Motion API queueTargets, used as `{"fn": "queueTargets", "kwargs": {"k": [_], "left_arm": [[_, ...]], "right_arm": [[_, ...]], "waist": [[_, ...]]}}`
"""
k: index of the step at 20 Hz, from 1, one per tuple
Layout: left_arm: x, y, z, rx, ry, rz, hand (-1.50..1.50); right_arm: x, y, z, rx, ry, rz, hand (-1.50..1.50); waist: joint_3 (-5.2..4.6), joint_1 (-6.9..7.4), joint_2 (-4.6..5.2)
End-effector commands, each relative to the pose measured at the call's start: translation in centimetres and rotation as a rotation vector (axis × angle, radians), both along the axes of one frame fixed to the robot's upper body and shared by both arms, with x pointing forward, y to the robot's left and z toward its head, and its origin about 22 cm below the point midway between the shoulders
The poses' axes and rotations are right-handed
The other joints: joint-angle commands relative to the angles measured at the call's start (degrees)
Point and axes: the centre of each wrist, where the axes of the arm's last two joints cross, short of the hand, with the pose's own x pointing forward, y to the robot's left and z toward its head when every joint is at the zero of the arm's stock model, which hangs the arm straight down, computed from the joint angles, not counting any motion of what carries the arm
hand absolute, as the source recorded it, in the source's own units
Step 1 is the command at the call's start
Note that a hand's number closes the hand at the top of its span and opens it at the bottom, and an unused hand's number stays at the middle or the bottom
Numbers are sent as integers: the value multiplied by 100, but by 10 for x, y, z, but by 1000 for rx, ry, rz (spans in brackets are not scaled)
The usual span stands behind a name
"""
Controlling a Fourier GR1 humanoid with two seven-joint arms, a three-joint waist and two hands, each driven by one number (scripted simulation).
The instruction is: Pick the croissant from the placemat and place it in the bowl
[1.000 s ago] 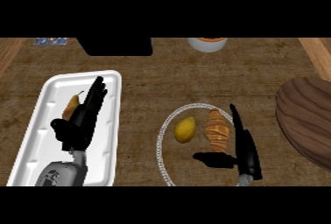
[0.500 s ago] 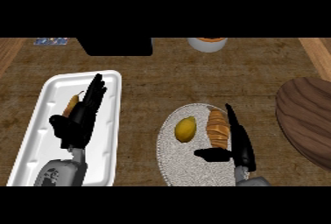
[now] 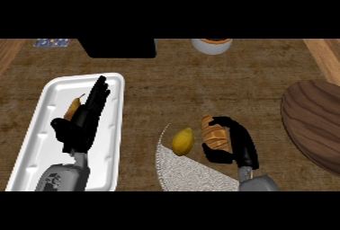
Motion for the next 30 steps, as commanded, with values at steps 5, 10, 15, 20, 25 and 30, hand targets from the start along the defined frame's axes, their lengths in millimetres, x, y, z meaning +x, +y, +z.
{"fn": "queueTargets", "kwargs": {"k": [5,10,15,20,25,30], "left_arm": [[-11,12,-14,8,7,19,0],[-2,15,-10,-2,9,49,0],[-8,17,-11,1,-1,47,0],[0,15,-15,14,3,51,0],[-8,14,-4,13,3,47,0],[-6,15,-2,-2,-5,12,0]], "right_arm": [[-43,0,1,90,3,209,150],[-106,-51,17,167,-27,536,150],[-135,-89,65,253,-287,577,150],[-161,-105,122,177,-508,544,150],[-190,-108,188,71,-578,475,150],[-190,-111,225,9,-577,350,150]], "waist": [[47,-30,20],[46,-282,-20],[48,-212,-5],[43,-238,7],[38,-214,-7],[35,-33,46]]}}
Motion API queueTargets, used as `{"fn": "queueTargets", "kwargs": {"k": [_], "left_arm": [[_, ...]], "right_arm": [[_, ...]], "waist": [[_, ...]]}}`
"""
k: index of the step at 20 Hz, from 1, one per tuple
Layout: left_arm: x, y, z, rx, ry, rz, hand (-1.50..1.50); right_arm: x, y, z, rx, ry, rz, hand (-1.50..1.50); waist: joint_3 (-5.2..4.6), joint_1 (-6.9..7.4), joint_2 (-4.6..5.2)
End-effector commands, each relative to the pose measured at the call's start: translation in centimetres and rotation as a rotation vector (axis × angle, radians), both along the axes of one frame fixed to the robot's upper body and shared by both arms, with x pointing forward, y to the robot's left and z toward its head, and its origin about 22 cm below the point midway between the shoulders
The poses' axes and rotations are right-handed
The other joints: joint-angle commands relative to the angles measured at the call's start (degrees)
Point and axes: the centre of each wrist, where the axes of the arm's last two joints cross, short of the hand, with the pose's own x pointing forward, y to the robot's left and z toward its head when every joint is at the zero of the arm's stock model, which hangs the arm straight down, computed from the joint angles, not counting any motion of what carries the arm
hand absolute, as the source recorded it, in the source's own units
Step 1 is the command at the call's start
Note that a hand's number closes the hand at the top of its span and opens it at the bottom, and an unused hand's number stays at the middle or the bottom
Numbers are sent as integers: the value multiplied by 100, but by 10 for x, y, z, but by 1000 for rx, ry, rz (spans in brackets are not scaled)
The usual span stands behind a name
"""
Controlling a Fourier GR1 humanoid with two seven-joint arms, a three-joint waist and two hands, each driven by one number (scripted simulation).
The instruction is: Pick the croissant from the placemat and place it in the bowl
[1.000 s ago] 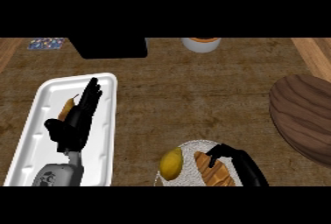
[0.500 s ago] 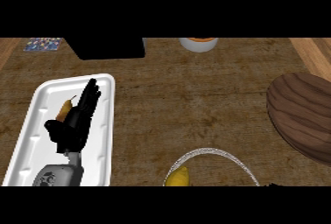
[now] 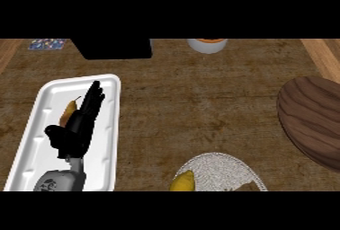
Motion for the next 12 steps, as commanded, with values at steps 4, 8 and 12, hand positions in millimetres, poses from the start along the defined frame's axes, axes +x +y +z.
{"fn": "queueTargets", "kwargs": {"k": [4,8,12], "left_arm": [[9,0,1,1,9,-35,0],[9,-3,8,-3,-7,-12,0],[18,-1,13,17,-12,-51,0]], "right_arm": [[-4,9,63,-55,-54,-108,150],[3,9,82,-60,-37,-149,150],[50,-20,83,-18,-17,-221,150]], "waist": [[-2,141,39],[-6,153,34],[2,229,52]]}}
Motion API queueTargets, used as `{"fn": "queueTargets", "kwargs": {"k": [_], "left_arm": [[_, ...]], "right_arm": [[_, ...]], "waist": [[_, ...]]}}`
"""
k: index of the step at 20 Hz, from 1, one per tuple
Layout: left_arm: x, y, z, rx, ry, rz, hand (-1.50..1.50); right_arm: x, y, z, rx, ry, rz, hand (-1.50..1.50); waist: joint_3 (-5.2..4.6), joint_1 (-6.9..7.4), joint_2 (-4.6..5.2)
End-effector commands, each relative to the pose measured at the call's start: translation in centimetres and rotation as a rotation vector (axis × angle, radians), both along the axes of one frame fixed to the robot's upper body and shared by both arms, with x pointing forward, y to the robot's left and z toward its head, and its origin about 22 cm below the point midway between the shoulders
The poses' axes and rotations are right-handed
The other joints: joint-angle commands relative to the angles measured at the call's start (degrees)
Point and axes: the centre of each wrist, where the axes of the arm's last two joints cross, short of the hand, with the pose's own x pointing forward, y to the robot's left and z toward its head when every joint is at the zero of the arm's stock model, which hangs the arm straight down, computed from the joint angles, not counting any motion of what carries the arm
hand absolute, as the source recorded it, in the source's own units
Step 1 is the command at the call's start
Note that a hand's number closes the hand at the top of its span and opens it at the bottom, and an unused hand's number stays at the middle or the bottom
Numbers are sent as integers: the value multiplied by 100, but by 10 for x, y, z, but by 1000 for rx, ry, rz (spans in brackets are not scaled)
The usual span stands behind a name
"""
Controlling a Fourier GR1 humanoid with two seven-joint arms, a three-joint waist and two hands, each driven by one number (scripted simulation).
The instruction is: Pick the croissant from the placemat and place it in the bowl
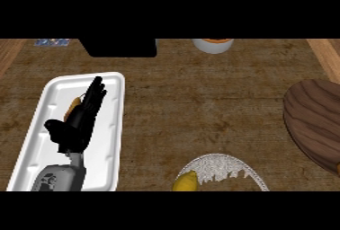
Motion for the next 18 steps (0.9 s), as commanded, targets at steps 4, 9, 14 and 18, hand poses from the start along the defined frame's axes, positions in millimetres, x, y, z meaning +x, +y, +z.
{"fn": "queueTargets", "kwargs": {"k": [4,9,14,18], "left_arm": [[-2,-6,9,-10,7,-20,0],[-4,-10,5,3,11,-36,0],[-4,-14,9,-10,2,-12,0],[-12,-17,-2,-4,-6,-13,0]], "right_arm": [[42,-13,46,-57,-27,-121,150],[77,-43,34,-254,9,-209,150],[113,-59,9,-264,18,-239,150],[129,-97,-43,-261,50,-274,150]], "waist": [[7,70,5],[13,120,18],[14,73,6],[19,90,10]]}}
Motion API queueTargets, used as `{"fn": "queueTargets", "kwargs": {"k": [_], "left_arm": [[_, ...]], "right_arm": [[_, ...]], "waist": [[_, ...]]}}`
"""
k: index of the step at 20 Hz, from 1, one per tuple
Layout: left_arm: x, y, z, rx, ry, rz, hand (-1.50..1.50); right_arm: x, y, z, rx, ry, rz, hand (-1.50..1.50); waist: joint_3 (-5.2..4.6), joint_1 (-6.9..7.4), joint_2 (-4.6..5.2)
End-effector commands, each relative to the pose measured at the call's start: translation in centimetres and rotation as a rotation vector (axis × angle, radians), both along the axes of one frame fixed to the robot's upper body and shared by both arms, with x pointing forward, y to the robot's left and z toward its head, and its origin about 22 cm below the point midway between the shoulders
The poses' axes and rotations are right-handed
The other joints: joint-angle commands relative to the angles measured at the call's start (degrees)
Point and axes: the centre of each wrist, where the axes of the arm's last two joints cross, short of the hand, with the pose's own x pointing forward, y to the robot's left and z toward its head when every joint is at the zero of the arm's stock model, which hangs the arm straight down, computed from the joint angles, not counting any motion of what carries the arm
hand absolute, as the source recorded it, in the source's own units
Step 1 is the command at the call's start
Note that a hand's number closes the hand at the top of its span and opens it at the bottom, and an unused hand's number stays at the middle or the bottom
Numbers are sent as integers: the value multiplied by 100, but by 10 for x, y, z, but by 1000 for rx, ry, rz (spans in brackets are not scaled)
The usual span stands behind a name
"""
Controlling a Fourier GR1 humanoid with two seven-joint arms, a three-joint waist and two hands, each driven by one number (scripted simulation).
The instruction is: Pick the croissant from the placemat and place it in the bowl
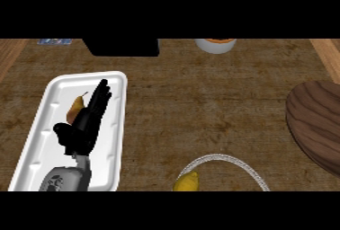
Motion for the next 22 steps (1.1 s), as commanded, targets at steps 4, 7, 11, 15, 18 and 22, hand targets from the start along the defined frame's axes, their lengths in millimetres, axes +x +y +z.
{"fn": "queueTargets", "kwargs": {"k": [4,7,11,15,18,22], "left_arm": [[-11,-3,9,1,5,5,0],[19,-3,19,-17,5,-4,0],[7,-5,7,9,-1,13,0],[5,-4,17,5,4,1,0],[15,2,14,21,-4,-10,0],[4,12,11,8,-3,-3,0]], "right_arm": [[38,-25,-48,-66,43,-45,150],[44,-68,-71,-58,75,-67,150],[49,-77,-95,120,183,-35,150],[52,-85,-135,174,288,54,-150],[69,-89,-118,196,282,147,-150],[69,-86,-134,336,150,183,-150]], "waist": [[2,-8,-12],[7,0,21],[7,-12,5],[13,33,9],[5,-20,-1],[4,-30,-10]]}}
